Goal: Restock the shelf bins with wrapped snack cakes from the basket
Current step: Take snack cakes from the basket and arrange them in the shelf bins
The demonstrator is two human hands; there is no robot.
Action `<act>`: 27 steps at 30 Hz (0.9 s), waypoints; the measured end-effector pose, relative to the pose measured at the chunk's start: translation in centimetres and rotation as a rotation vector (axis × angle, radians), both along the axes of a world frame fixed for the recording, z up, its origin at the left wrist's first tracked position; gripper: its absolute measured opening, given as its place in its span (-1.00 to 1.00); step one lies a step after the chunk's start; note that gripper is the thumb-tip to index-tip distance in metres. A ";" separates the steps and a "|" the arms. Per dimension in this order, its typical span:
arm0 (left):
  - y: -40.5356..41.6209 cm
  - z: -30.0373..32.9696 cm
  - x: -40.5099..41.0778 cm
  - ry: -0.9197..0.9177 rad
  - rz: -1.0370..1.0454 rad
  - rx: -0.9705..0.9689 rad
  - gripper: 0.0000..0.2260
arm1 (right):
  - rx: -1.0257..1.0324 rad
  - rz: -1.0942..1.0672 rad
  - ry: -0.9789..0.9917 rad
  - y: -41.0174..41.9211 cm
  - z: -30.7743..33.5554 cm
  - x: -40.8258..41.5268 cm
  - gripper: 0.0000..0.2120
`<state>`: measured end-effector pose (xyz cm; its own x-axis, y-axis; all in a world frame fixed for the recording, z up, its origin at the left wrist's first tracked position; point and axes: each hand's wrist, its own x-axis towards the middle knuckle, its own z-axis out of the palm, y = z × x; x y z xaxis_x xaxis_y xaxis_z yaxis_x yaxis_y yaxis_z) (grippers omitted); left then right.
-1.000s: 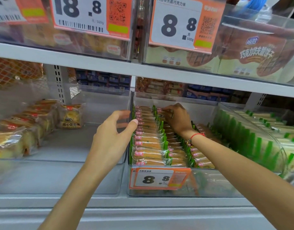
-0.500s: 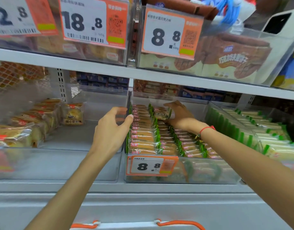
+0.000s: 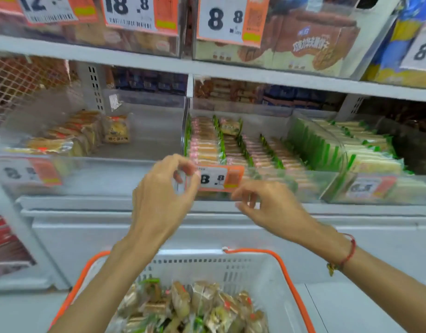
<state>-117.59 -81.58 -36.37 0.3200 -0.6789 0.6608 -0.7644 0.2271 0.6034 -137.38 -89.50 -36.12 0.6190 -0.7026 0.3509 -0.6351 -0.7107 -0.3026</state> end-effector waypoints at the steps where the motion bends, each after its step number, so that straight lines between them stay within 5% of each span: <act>1: 1.2 -1.3 -0.3 -0.002 0.000 0.080 -0.92 | 0.055 -0.001 0.082 0.7 -1.4 -0.2 -0.89; 4: 3.9 -5.7 -0.5 -0.023 0.013 0.400 -0.92 | 0.174 0.006 0.380 2.0 -5.9 -0.4 -0.83; 11: 7.3 -16.9 0.3 -0.241 -0.105 0.976 -0.84 | 0.512 0.003 0.668 5.3 -16.7 -0.5 -0.78; 15: 8.8 -22.4 1.5 -0.240 -0.447 1.290 -0.70 | 0.797 0.095 0.675 8.1 -20.4 0.2 -0.78; 17: 9.9 -23.9 1.5 -0.115 -0.601 1.452 -0.59 | 0.938 0.171 0.667 9.6 -21.8 0.4 -0.63; 21: 11.2 -25.7 0.8 -0.203 -0.572 1.394 -0.52 | 1.064 0.258 0.707 12.4 -24.0 0.7 -0.25; 25: 11.9 -26.2 0.4 -0.332 -0.450 1.331 -0.56 | 0.798 0.236 0.676 13.1 -24.6 1.0 -0.35; 27: 11.7 -26.2 0.3 -0.334 -0.437 1.346 -0.57 | 0.822 0.209 0.647 12.4 -24.1 0.7 -0.44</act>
